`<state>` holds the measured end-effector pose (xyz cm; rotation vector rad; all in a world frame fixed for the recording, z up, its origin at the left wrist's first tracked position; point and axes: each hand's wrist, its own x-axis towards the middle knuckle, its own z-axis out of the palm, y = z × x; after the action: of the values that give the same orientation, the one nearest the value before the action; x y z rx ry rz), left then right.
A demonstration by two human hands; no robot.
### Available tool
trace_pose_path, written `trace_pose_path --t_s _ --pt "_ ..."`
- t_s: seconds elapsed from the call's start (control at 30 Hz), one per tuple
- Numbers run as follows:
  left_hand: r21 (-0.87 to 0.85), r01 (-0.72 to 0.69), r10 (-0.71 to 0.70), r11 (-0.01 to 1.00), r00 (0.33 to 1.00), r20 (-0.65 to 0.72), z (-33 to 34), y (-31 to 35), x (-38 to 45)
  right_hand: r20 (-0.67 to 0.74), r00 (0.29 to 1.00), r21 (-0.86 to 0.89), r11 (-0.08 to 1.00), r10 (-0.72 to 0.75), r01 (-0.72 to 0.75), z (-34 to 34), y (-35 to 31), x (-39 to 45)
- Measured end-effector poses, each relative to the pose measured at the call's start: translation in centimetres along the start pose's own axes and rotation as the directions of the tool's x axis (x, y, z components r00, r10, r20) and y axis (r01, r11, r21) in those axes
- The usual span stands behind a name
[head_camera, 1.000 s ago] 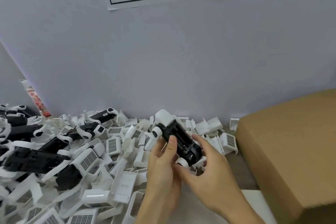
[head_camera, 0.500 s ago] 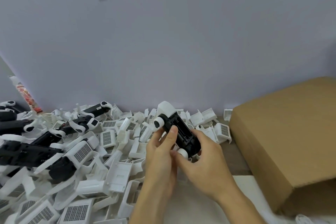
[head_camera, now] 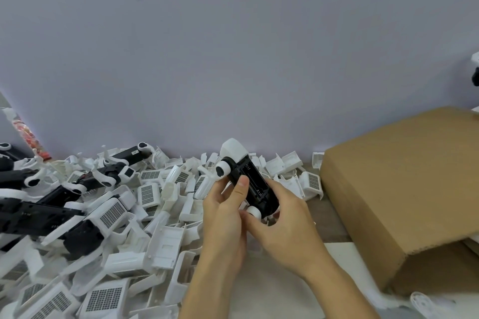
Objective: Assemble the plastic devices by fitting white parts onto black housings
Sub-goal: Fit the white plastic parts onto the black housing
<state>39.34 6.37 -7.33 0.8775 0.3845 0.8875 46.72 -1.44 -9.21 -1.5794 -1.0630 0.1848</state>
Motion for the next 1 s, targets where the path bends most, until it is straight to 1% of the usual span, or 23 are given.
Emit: trace_pose_path --t_s 0.13,0.3,0.4,0.47,0.53,0.63,0.73,0.8,0.93,1.0 --pt "0.022 -0.026 0.026 0.999 1.0 -0.004 0.0 -0.1 0.0 0.037 0.999 0.033 0.999 0.0 -0.001 -0.1 -0.2 -0.1" --pt "0.065 -0.066 0.067 0.996 0.998 -0.009 -0.1 -0.1 0.2 0.109 0.994 0.145 0.989 0.025 -0.041 -0.7 -0.1 -0.1" --pt "0.096 -0.093 0.088 0.991 0.994 0.059 0.0 -0.1 0.0 0.059 0.997 0.175 0.983 0.051 -0.061 -1.3 -0.6 0.1" --pt "0.115 -0.114 0.101 0.987 0.988 0.113 0.1 -0.2 -0.1 -0.009 0.998 0.245 0.968 0.057 -0.053 -1.6 -1.2 0.5" --pt "0.164 -0.118 0.084 0.979 0.976 0.202 0.3 -0.3 -0.3 -0.067 0.996 0.28 0.959 0.064 -0.042 -2.0 -2.1 0.9" --pt "0.319 -0.147 0.029 0.936 0.938 0.347 0.7 -0.4 -0.9 -0.11 0.992 0.19 0.981 0.055 -0.033 -2.5 -3.4 1.7" --pt "0.423 -0.172 -0.008 0.89 0.921 0.39 1.1 -0.4 -1.3 -0.194 0.973 0.046 0.992 0.123 -0.116 -2.7 -3.8 1.9" --pt "0.468 -0.203 0.002 0.86 0.919 0.395 1.2 -0.5 -1.4 -0.227 0.96 0.05 0.986 0.165 -0.158 -2.8 -3.5 2.0" --pt "0.497 -0.215 0.02 0.84 0.93 0.368 1.1 -0.3 -1.3 -0.156 0.97 0.073 0.982 0.184 -0.175 -2.8 -3.1 1.9" --pt "0.503 -0.225 0.034 0.834 0.932 0.361 1.1 -0.3 -1.3 -0.151 0.972 0.099 0.981 0.18 -0.166 -2.7 -3.1 1.9"
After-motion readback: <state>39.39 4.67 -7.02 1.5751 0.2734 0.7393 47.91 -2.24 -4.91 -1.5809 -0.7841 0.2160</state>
